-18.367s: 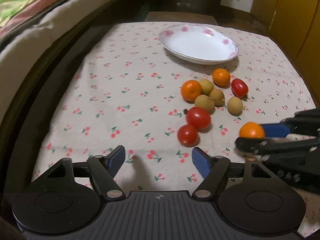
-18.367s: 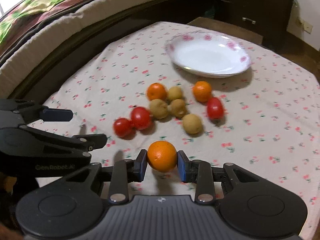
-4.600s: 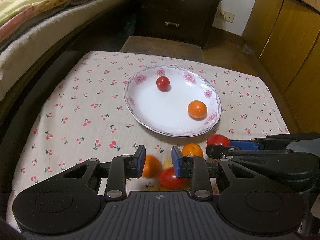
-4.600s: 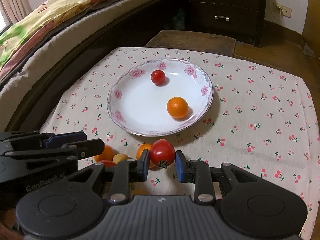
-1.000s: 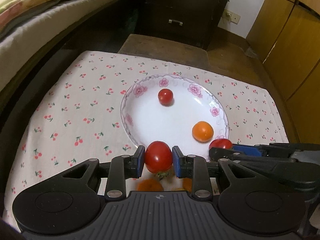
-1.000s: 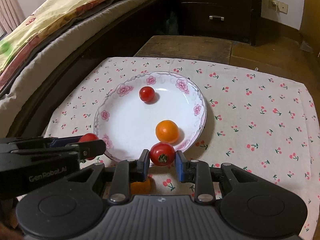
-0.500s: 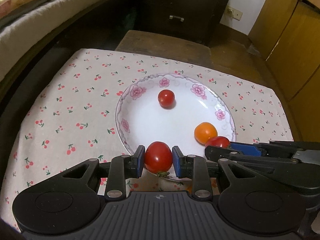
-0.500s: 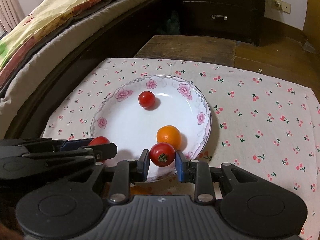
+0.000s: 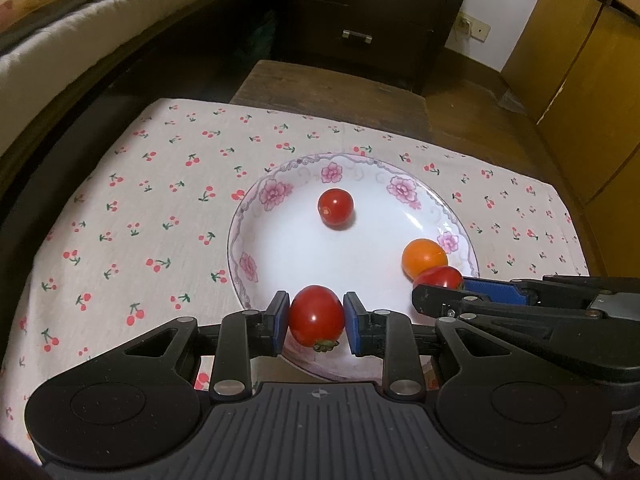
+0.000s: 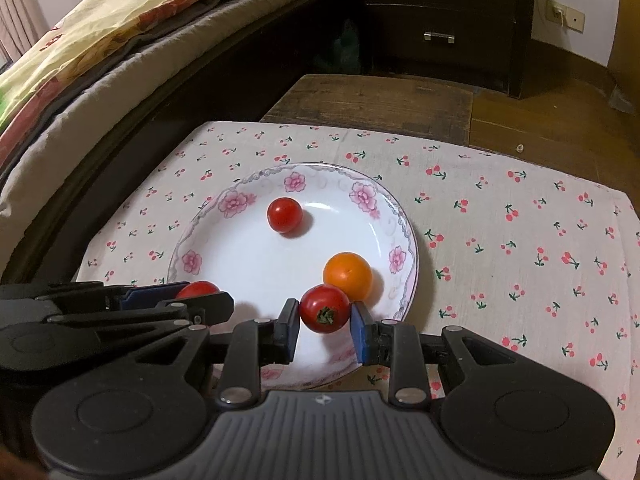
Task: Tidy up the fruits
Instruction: 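Carry the red tomatoes in both grippers over the white bowl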
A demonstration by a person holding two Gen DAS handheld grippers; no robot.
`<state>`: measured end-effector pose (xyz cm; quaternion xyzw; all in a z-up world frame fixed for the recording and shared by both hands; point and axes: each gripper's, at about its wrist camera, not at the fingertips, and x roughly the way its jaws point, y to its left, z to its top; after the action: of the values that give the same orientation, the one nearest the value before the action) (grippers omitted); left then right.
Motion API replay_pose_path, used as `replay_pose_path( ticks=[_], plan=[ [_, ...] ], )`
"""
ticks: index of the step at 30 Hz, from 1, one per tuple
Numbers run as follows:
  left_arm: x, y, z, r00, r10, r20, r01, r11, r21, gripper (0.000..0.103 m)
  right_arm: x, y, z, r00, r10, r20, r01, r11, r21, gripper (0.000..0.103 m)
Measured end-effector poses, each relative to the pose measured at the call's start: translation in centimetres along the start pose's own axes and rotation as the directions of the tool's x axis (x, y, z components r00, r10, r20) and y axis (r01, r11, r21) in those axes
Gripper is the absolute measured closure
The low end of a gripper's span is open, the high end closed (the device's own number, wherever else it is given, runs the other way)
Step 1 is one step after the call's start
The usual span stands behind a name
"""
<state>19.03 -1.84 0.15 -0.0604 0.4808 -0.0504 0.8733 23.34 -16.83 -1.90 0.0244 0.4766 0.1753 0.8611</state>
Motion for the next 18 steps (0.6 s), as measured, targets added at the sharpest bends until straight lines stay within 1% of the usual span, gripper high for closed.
replay_pose_path(
  ticks=[7,18],
  plan=[
    [0.56,0.18,0.30,1.000,0.009,-0.011,-0.009,1.000,-0.005,0.067,0.59,-0.04,0.18,1.000,0.009,-0.009,-0.009,1.000,0.001,0.073],
    [0.50,0.18,0.33,1.000,0.015,-0.012,-0.015,1.000,-0.006,0.067,0.63,-0.11,0.15,1.000,0.010,-0.002,-0.010,1.000,0.002,0.073]
  ],
)
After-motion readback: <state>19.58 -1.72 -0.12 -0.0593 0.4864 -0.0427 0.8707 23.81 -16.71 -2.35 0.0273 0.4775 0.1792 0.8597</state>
